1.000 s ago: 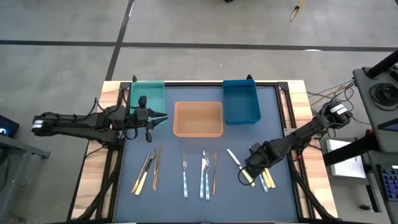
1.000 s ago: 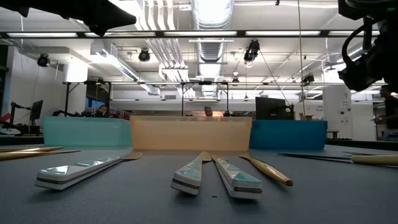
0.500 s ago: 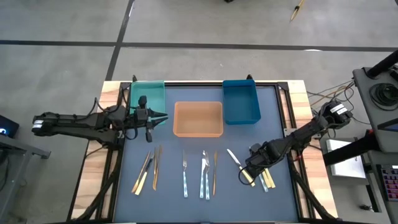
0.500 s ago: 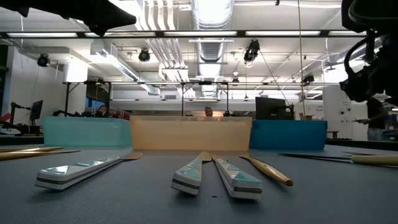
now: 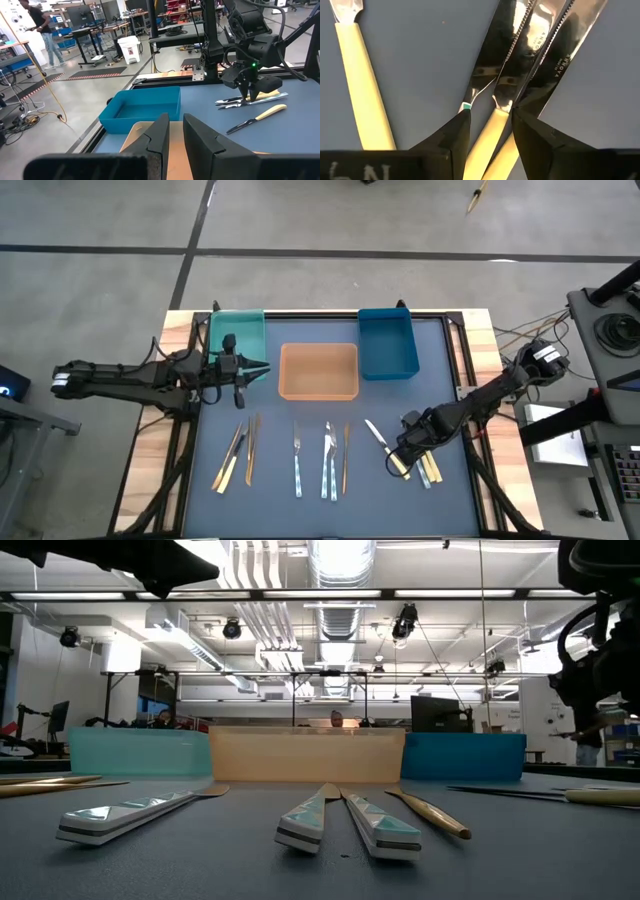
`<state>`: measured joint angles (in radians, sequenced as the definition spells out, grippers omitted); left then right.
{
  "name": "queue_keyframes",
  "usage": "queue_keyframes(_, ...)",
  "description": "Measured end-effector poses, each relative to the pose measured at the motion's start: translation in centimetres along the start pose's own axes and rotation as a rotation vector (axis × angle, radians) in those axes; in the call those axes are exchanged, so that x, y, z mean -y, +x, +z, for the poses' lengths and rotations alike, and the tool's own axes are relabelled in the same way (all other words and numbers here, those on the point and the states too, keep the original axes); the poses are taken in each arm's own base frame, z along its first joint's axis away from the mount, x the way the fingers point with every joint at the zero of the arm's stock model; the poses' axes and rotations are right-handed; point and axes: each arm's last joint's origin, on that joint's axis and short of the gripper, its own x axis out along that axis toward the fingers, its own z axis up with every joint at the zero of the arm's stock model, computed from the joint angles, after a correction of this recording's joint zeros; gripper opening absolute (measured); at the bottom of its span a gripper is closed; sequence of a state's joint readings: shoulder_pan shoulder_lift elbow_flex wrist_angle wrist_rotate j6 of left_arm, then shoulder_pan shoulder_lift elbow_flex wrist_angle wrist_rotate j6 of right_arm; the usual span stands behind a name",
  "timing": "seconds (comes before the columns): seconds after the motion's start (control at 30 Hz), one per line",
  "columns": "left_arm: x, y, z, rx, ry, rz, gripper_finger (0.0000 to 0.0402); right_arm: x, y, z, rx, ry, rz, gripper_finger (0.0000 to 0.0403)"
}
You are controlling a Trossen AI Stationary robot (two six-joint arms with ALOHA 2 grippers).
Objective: Sort silverware by color (type)
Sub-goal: Put the yellow knife into the blue bin
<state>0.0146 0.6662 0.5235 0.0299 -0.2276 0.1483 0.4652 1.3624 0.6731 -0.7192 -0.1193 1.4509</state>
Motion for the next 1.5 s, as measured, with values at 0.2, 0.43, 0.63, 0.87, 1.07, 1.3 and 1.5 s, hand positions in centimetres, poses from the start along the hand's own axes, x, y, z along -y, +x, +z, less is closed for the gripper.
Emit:
queue_keyframes(0.2,0.0,0.0,0.0,-0.001,0.000,0.000,0.0039,-0.7,0.1,0.2,0.043,-0.018,0.066,0.0124)
queue_keyframes(0.43,0.0,0.0,0.0,-0.001,0.001,0.000,0.0039,-0.5,0.1,0.2,0.058,-0.017,0.052,0.0123)
queue_keyframes(0.63,0.0,0.0,0.0,-0.002,0.001,0.000,0.0039,-0.5,0.8,0.3,0.057,-0.056,0.034,0.0123)
queue_keyframes(0.87,0.0,0.0,0.0,-0.002,0.001,0.000,0.0039,-0.6,1.1,0.4,0.055,-0.102,0.034,0.0121)
queue_keyframes(1.07,0.0,0.0,0.0,-0.002,0.001,0.000,0.0039,-0.5,1.1,0.3,0.055,-0.101,0.027,0.0074)
queue_keyframes(1.3,0.0,0.0,0.0,-0.001,0.001,0.000,0.0039,-0.5,1.1,0.3,0.050,-0.101,0.033,0.0050)
queue_keyframes(1.5,0.0,0.0,0.0,-0.001,0.001,0.000,0.0039,-1.3,0.3,0.3,0.055,-0.124,0.061,0.0052)
